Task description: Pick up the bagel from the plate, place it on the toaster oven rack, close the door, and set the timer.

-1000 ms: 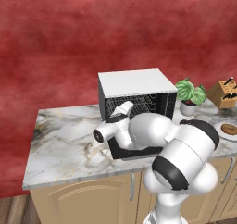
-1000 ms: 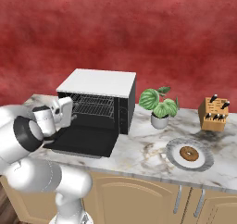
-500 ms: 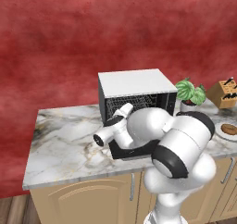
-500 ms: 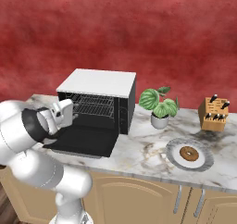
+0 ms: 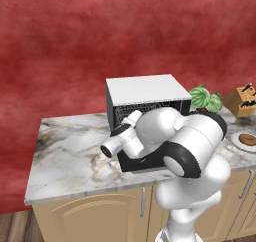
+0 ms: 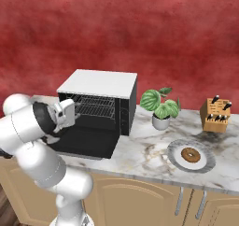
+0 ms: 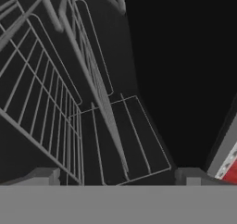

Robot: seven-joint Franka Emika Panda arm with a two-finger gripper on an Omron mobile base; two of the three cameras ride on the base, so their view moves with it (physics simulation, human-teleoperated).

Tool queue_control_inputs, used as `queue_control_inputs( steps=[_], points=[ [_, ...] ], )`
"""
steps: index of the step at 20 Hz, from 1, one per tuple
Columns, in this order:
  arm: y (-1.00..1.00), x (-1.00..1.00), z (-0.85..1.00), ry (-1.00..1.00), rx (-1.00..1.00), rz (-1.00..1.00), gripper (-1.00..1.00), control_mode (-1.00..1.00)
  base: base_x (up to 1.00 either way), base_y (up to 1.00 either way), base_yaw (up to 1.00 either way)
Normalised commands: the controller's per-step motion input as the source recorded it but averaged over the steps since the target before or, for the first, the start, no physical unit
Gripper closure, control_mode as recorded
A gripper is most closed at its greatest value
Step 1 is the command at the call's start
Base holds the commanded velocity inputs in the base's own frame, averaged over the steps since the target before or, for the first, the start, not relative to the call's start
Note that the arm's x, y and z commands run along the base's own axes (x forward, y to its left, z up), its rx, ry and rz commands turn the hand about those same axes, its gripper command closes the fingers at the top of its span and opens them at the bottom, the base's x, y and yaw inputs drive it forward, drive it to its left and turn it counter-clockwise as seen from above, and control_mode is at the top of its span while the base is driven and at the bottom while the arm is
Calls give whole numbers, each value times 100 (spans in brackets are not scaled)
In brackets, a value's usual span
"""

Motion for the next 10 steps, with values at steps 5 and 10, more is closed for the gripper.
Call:
queue_control_inputs(
  steps=[5,10],
  points=[
    [11,19,0,0,-7,0,-100,-100,0,0,0],
    [16,32,0,0,-5,0,-100,-100,0,0,0]
  ],
)
